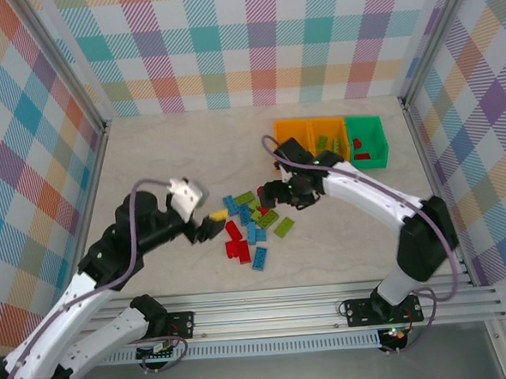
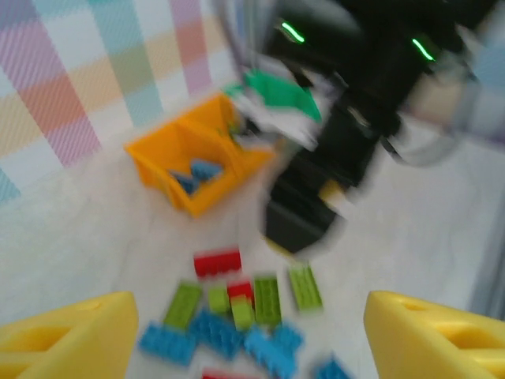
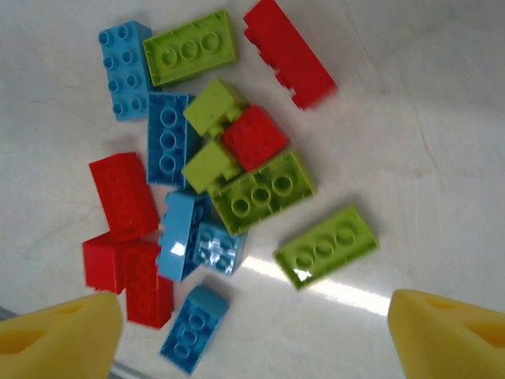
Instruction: Sort the legos into containers by color
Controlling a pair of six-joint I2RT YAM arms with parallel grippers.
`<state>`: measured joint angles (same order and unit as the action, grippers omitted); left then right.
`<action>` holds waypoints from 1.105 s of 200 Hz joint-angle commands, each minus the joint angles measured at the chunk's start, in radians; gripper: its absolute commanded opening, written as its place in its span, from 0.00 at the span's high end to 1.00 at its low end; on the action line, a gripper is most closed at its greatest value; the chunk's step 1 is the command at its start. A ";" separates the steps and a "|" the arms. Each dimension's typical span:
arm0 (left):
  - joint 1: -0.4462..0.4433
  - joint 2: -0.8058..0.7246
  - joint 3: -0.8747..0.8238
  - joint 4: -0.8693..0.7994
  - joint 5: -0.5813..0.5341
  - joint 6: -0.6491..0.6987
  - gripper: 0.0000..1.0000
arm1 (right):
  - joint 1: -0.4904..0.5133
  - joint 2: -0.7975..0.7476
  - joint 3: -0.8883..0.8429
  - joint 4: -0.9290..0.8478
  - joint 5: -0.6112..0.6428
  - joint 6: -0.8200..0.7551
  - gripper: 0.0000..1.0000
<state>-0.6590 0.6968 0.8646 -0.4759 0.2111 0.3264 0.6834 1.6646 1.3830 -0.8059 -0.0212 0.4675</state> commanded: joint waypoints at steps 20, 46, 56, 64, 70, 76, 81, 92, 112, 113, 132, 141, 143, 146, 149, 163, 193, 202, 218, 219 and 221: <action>-0.004 -0.115 -0.100 -0.304 0.082 0.212 0.10 | 0.002 0.254 0.224 -0.018 0.095 -0.149 0.22; -0.004 -0.135 -0.110 -0.325 0.109 0.198 0.00 | 0.000 0.371 0.313 -0.019 0.157 -0.164 0.26; -0.004 -0.134 -0.113 -0.329 0.110 0.191 0.00 | 0.000 0.410 0.343 -0.027 0.168 -0.165 0.29; -0.004 -0.132 -0.110 -0.332 0.107 0.188 0.00 | -0.001 0.440 0.361 -0.031 0.173 -0.170 0.32; -0.005 -0.132 -0.110 -0.336 0.105 0.186 0.00 | -0.001 0.461 0.374 -0.034 0.176 -0.172 0.33; -0.004 -0.135 -0.111 -0.338 0.103 0.188 0.00 | -0.001 0.479 0.386 -0.039 0.182 -0.171 0.34; -0.004 -0.136 -0.111 -0.337 0.097 0.185 0.00 | -0.002 0.494 0.395 -0.043 0.189 -0.166 0.35; -0.005 -0.142 -0.119 -0.331 0.087 0.177 0.00 | -0.003 0.517 0.404 -0.045 0.194 -0.159 0.38; -0.004 -0.163 -0.141 -0.308 0.077 0.162 0.00 | -0.008 0.543 0.400 -0.040 0.207 -0.140 0.44; -0.005 -0.164 -0.141 -0.307 0.077 0.162 0.00 | -0.008 0.544 0.400 -0.040 0.207 -0.140 0.45; -0.004 -0.176 -0.154 -0.290 0.083 0.150 0.00 | -0.013 0.558 0.390 -0.039 0.209 -0.129 0.52; -0.005 -0.177 -0.157 -0.287 0.083 0.148 0.00 | -0.014 0.563 0.383 -0.038 0.207 -0.128 0.54; -0.005 -0.178 -0.157 -0.286 0.081 0.148 0.00 | -0.015 0.563 0.382 -0.038 0.207 -0.127 0.55; -0.005 -0.178 -0.157 -0.285 0.081 0.146 0.00 | -0.015 0.564 0.381 -0.038 0.208 -0.126 0.57; -0.005 -0.179 -0.159 -0.284 0.077 0.145 0.00 | -0.016 0.564 0.379 -0.038 0.209 -0.124 0.59; -0.005 -0.181 -0.162 -0.280 0.058 0.140 0.00 | -0.018 0.558 0.370 -0.035 0.213 -0.121 0.69; -0.005 -0.209 -0.185 -0.222 0.077 0.127 0.00 | -0.025 0.491 0.343 -0.035 0.229 -0.115 0.76; -0.004 -0.220 -0.202 -0.184 0.092 0.123 0.00 | -0.029 0.448 0.317 -0.022 0.234 -0.112 0.77; -0.005 -0.223 -0.221 -0.104 0.104 0.092 0.00 | -0.042 0.345 0.247 0.016 0.248 -0.101 0.78; -0.005 -0.222 -0.222 -0.099 0.105 0.089 0.00 | -0.043 0.337 0.242 0.020 0.249 -0.100 0.78; -0.004 -0.221 -0.222 -0.090 0.106 0.083 0.00 | -0.045 0.322 0.232 0.024 0.251 -0.098 0.78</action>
<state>-0.6590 0.4850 0.6704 -0.7013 0.2832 0.4599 0.6617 2.1555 1.6894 -0.8043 0.1951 0.3447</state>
